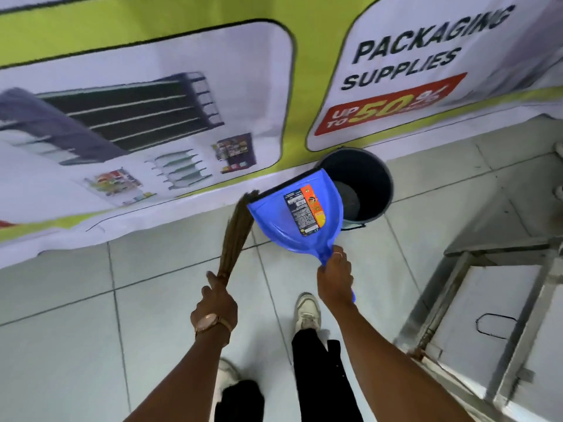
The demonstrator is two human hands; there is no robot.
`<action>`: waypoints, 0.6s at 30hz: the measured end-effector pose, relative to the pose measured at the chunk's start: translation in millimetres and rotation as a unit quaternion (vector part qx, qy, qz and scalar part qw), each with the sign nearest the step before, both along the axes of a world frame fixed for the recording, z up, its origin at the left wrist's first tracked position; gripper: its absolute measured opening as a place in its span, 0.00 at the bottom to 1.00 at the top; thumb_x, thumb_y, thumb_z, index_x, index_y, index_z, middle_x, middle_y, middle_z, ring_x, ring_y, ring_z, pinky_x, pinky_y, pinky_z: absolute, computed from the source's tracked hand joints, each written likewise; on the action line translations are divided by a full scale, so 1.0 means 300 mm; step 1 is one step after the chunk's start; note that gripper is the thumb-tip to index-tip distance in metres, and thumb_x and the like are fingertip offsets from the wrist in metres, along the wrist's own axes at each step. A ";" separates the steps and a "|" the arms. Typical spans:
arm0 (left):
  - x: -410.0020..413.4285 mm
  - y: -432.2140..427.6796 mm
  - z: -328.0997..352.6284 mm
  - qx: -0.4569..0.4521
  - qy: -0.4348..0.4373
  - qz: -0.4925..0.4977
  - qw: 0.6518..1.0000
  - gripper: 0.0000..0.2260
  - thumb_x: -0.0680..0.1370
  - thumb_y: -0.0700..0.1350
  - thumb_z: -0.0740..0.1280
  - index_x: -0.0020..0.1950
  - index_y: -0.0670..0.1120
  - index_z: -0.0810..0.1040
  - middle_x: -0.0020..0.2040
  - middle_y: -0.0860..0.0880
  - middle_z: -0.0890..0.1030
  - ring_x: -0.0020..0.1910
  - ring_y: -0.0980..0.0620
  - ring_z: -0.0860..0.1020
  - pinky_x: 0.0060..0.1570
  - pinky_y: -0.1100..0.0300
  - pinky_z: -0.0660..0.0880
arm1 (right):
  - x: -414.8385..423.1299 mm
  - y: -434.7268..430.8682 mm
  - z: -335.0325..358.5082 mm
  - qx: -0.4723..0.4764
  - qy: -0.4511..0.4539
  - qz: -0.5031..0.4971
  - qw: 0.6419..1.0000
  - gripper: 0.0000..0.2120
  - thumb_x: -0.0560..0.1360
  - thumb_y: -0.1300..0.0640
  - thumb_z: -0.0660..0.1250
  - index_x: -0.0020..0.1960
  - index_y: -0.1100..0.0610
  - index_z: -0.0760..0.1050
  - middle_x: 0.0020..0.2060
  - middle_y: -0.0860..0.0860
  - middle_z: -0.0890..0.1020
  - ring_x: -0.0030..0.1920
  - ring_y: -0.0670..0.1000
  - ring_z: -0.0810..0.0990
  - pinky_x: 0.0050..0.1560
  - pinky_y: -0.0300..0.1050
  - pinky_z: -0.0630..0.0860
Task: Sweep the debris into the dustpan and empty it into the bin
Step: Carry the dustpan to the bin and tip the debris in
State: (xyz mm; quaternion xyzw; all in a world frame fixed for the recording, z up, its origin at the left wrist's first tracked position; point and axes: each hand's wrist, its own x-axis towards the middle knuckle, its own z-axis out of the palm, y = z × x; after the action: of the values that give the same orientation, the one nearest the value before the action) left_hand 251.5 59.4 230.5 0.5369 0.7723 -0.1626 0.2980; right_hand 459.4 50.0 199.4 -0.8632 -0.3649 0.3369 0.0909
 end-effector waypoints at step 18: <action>-0.596 -0.081 -0.745 0.004 -0.038 -0.055 0.998 0.17 0.80 0.42 0.57 0.70 0.43 0.63 0.59 0.37 0.76 0.59 0.34 0.75 0.55 0.43 0.74 | -0.293 -0.186 -0.739 -0.146 -0.043 -0.069 0.986 0.25 0.74 0.68 0.60 0.70 0.60 0.61 0.66 0.61 0.72 0.67 0.65 0.71 0.71 0.65 0.57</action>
State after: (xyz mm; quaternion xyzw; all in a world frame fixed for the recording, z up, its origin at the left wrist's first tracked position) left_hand 72.7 35.2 6.9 0.5859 0.7303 -0.1549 0.3153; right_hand 371.6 -5.8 -22.2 -0.9039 -0.2548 0.3423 -0.0289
